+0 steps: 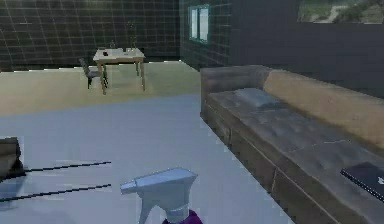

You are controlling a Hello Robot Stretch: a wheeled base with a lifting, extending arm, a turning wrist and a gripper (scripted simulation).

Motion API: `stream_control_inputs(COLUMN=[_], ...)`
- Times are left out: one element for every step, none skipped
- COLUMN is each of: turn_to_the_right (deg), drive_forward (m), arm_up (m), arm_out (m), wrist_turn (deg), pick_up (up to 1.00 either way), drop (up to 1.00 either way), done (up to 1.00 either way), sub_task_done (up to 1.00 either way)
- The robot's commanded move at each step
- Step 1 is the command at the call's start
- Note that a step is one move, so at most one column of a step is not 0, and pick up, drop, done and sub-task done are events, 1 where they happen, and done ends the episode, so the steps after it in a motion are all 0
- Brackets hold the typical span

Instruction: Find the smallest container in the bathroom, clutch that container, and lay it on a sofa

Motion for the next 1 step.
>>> stream_control_inputs(turn_to_the_right=[0.0], drive_forward=[1.0], arm_up=[0.0], arm_out=[0.0], wrist_turn=[0.0], pick_up=[0.0], drop=[0.0], done=[0.0], sub_task_done=[0.0])
